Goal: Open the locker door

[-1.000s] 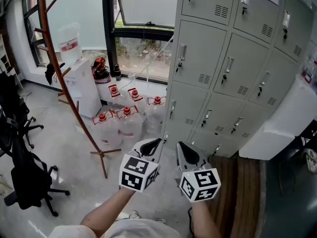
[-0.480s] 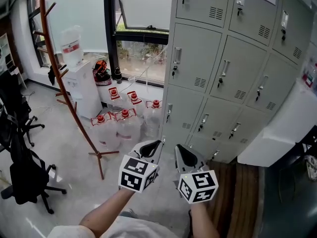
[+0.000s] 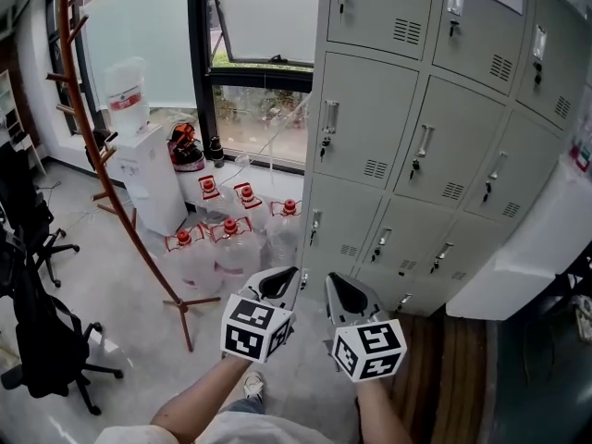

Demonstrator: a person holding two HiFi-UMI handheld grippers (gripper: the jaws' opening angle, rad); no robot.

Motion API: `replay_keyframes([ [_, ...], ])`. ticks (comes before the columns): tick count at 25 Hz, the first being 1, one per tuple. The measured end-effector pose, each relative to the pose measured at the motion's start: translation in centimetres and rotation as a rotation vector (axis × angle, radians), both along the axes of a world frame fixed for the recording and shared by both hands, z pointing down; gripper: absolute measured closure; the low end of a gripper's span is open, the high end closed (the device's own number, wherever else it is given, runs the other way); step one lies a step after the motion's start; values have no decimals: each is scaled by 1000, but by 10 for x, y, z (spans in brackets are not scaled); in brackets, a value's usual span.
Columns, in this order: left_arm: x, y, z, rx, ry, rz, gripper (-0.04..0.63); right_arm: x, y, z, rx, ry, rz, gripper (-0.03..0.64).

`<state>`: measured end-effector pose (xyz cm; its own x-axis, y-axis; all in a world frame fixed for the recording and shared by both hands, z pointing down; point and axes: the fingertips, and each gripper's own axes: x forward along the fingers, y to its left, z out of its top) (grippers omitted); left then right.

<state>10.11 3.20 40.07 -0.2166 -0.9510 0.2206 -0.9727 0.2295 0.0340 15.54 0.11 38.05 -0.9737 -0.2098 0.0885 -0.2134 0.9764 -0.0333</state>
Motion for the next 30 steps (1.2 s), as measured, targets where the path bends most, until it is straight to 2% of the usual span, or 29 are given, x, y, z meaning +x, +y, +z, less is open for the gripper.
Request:
replay_keyframes([
  [12,-117,-30,-9,28,42,57,589,-114,-29,-10,-9,32,63,618],
  [22,-196,-29,-5,55,95,81,589,-190,-31,-16,10,58,95,618],
  [30,-226,-35,-2,54,103,100,589,-220,-34,-16,1,33,110,618],
])
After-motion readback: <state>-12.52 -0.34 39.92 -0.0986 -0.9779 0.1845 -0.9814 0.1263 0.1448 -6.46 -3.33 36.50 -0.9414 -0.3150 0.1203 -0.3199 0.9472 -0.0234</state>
